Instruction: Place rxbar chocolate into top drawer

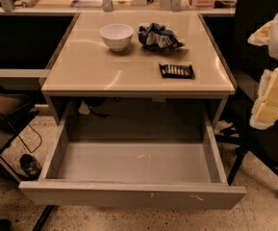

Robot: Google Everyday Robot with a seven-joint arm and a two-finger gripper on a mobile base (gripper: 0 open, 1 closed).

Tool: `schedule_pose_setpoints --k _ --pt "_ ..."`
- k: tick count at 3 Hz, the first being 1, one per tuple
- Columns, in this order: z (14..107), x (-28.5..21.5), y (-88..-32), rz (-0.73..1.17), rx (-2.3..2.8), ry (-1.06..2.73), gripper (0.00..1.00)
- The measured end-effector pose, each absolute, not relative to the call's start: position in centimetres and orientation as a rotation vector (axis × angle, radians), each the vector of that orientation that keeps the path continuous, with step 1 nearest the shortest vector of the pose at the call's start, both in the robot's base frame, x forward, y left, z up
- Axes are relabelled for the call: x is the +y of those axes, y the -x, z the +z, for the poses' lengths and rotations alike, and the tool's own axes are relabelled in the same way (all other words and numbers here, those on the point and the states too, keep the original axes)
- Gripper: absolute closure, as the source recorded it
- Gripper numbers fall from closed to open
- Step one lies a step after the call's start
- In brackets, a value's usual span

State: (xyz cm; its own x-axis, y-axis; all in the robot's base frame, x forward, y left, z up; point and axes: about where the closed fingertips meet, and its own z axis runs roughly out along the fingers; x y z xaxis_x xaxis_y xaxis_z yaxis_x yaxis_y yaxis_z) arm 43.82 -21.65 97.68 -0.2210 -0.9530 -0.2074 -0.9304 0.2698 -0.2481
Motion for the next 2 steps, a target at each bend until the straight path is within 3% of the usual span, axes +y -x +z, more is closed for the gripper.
schedule_pose_setpoints --k 2 --pt "97.83 -21.30 -44.20 -0.101 2.208 1.731 0.00"
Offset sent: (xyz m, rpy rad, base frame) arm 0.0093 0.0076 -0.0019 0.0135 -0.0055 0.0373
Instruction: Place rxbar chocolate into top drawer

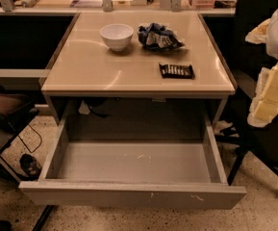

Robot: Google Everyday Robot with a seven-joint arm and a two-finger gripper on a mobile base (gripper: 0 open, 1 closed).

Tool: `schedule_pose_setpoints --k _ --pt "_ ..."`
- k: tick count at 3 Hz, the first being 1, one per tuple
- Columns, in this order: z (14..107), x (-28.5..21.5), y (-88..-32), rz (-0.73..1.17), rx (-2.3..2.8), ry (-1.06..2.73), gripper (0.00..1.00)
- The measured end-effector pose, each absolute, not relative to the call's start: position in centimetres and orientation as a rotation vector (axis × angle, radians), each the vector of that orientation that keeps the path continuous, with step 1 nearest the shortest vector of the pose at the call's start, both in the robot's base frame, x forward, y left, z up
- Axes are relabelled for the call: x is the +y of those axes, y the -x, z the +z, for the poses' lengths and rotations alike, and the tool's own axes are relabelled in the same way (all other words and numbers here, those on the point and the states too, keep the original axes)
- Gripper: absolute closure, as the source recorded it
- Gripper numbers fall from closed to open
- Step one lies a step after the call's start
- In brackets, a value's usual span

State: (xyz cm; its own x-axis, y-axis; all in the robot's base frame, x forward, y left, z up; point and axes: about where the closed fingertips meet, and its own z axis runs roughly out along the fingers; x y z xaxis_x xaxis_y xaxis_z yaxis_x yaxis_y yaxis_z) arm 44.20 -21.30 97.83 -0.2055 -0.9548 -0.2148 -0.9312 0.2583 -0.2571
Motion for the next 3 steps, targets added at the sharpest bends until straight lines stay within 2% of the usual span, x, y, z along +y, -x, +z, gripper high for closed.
schedule_pose_setpoints --k 3 --pt "94.0 -13.4 -53.9 0.010 2.028 1.950 0.00"
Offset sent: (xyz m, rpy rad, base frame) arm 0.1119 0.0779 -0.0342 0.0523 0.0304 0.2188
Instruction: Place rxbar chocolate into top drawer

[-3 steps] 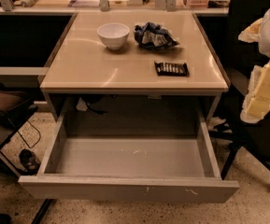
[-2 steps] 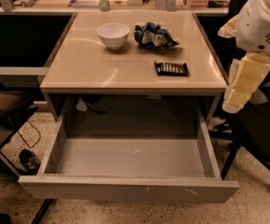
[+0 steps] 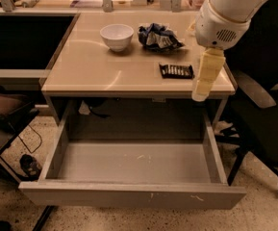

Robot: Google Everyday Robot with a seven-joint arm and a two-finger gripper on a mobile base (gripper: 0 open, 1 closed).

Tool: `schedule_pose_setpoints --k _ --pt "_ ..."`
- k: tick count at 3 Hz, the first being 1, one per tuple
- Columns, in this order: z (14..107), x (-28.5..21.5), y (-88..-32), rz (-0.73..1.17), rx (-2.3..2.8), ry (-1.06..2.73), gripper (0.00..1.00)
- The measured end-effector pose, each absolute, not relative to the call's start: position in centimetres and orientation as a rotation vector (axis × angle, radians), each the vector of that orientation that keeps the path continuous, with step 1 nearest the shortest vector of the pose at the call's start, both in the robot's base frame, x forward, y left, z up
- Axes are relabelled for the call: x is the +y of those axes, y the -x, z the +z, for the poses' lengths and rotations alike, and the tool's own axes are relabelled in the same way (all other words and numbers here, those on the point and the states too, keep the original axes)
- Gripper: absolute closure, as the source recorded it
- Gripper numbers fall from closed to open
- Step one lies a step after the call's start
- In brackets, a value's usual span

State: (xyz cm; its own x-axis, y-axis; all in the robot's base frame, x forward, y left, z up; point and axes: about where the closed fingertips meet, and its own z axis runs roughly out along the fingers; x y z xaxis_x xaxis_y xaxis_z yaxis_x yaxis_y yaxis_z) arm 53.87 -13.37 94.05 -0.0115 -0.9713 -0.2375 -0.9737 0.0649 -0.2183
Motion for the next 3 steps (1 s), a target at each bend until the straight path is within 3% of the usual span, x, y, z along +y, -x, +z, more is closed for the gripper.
schedule_pose_setpoints --k 2,3 --pt "89.5 -10.4 -61.5 0.107 2.061 2.016 0.00" --pt "89.5 -10.3 -62.4 0.103 2.051 1.998 0.00"
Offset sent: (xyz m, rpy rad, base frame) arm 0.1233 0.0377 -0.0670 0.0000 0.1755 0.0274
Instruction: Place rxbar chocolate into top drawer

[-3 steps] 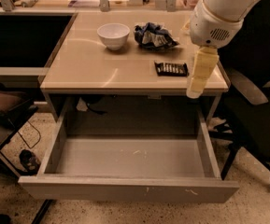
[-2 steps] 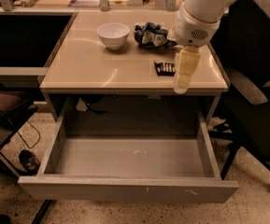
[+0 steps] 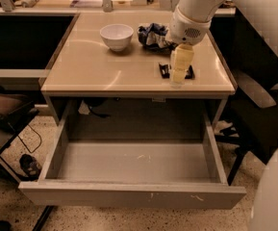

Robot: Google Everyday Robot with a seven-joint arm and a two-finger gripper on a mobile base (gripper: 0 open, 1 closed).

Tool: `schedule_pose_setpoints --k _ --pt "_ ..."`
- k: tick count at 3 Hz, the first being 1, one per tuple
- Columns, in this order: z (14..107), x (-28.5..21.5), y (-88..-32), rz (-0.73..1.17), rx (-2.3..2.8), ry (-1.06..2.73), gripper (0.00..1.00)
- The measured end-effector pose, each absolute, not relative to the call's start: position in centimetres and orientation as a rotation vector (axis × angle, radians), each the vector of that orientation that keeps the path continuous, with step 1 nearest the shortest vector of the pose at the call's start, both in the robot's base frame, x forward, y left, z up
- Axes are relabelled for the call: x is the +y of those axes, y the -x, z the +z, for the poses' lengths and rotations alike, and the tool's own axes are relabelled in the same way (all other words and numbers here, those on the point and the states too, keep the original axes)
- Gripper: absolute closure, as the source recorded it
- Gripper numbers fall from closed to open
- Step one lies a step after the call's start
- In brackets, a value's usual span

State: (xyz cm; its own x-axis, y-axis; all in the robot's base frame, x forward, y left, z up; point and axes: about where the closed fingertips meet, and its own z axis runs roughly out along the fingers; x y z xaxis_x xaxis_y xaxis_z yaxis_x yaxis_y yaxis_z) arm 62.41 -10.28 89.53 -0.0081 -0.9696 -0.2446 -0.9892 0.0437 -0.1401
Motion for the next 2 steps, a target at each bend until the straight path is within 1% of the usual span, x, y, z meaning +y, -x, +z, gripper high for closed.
schedule_pose_setpoints --k 1,2 --pt "88.8 -12.1 -63.3 0.196 2.020 1.911 0.00" --pt "88.0 -14.8 -65.7 0.305 1.996 1.798 0.00"
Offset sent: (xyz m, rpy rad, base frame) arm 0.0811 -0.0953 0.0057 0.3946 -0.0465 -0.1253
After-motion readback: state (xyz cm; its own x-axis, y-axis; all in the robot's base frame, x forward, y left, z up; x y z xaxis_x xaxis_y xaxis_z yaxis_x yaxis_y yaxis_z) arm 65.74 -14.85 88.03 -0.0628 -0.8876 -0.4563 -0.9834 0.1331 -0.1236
